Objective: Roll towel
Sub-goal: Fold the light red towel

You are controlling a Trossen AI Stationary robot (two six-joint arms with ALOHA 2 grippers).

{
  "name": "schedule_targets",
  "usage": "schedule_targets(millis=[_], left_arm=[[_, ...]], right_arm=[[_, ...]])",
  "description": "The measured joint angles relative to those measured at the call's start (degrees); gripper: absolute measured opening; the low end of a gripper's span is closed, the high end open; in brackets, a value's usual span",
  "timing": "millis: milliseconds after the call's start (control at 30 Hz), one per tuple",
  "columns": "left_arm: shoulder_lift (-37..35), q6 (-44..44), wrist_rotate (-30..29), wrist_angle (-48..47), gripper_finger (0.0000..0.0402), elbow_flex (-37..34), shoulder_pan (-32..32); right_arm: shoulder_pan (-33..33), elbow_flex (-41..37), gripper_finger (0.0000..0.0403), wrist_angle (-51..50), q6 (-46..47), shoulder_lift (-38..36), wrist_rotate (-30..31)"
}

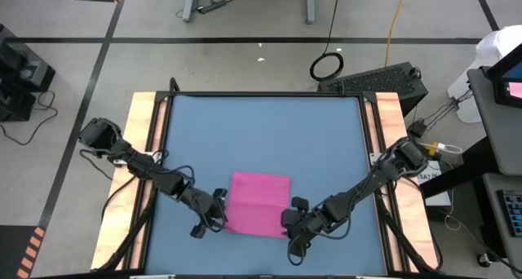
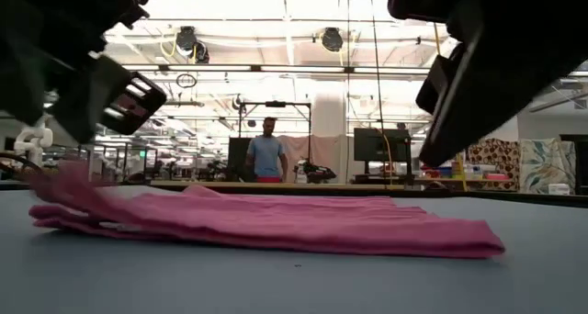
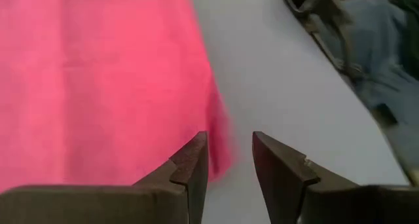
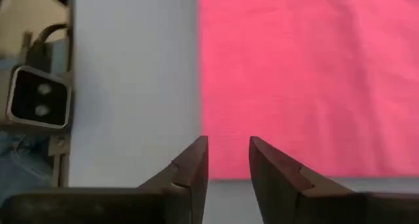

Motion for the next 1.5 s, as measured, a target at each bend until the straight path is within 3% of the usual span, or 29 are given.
schedule_targets(millis=[267,433,633,767,1000,1167,1333,1500], left_arm=[[-0.2,0.2,-0.5,0.0,0.0124,0.0,-1.3],[-0.2,0.4,-1.9,1.8,0.0123,0.0,-2.5],[-0.1,4.7,-14.2,13.4,0.0123,-2.6,-5.9],[1.5,2.6,-17.5,22.9,0.0123,-6.0,-6.6],[11.7,-3.4,-19.4,27.8,0.0122,-7.6,-6.7],[17.2,-6.9,-19.3,30.0,0.0122,-7.5,-8.0],[16.8,-6.4,-19.3,30.2,0.0122,-7.5,-9.6],[11.9,-4.0,-19.0,29.7,0.0122,-7.6,-9.9]], right_arm=[[0.6,0.0,0.0064,5.6,-1.4,3.1,0.8],[1.5,0.0,0.0048,8.7,-4.3,3.2,7.4],[2.4,0.0,0.0031,15.0,-10.1,3.5,15.9],[2.0,0.0,0.0014,23.1,-15.0,6.4,19.2],[-0.7,0.0,0.0003,40.3,-19.9,14.8,17.8],[-1.3,0.0,0.0001,47.0,-19.0,19.5,16.5],[-0.6,0.0,0.0001,48.3,-15.2,21.4,16.6],[0.0,0.0,0.0,49.7,-16.5,17.9,19.5]])
